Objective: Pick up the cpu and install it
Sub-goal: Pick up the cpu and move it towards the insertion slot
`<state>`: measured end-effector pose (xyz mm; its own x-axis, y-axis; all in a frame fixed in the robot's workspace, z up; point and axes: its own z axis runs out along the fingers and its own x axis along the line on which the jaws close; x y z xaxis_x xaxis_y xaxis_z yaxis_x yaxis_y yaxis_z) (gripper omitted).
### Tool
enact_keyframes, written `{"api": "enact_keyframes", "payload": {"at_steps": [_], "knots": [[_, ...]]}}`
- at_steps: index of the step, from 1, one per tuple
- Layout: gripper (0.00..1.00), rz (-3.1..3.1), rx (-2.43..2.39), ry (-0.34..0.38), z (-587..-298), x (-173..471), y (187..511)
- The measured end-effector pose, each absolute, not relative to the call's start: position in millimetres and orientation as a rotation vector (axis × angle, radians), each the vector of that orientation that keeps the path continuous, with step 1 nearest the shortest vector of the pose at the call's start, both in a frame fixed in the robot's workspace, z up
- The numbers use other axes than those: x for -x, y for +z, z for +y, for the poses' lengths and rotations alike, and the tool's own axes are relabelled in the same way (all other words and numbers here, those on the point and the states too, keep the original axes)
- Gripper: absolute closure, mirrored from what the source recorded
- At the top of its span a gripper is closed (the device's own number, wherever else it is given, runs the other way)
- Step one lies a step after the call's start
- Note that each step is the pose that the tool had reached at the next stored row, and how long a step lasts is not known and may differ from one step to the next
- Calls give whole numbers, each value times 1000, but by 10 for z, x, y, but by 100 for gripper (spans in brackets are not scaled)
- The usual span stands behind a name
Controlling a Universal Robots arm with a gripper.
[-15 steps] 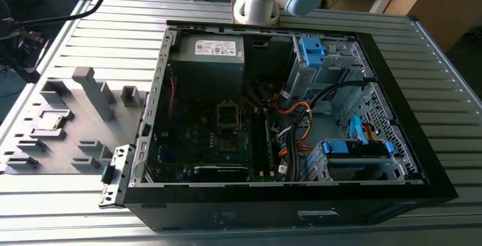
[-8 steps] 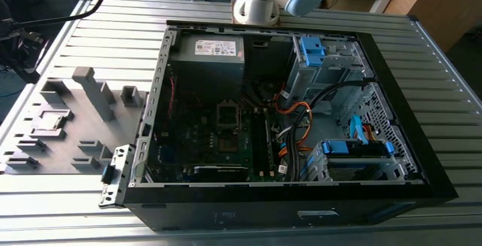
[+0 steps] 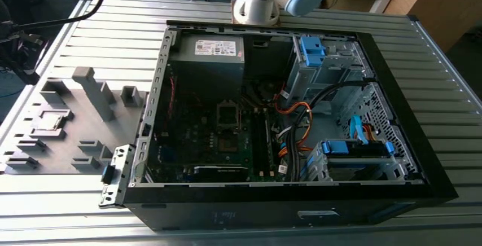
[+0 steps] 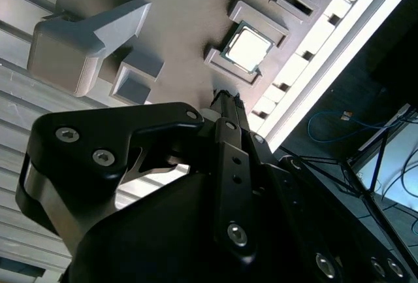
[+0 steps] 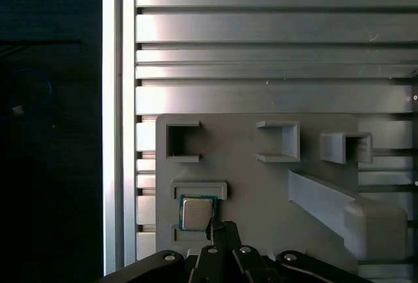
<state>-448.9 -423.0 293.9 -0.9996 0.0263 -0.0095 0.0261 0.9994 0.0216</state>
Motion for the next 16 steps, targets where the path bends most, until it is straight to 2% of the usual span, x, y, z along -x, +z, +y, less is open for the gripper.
{"api": "enact_keyframes", "payload": {"at_steps": [16], "knots": [[89, 3131, -41, 34, -4230, 4632, 2796]]}}
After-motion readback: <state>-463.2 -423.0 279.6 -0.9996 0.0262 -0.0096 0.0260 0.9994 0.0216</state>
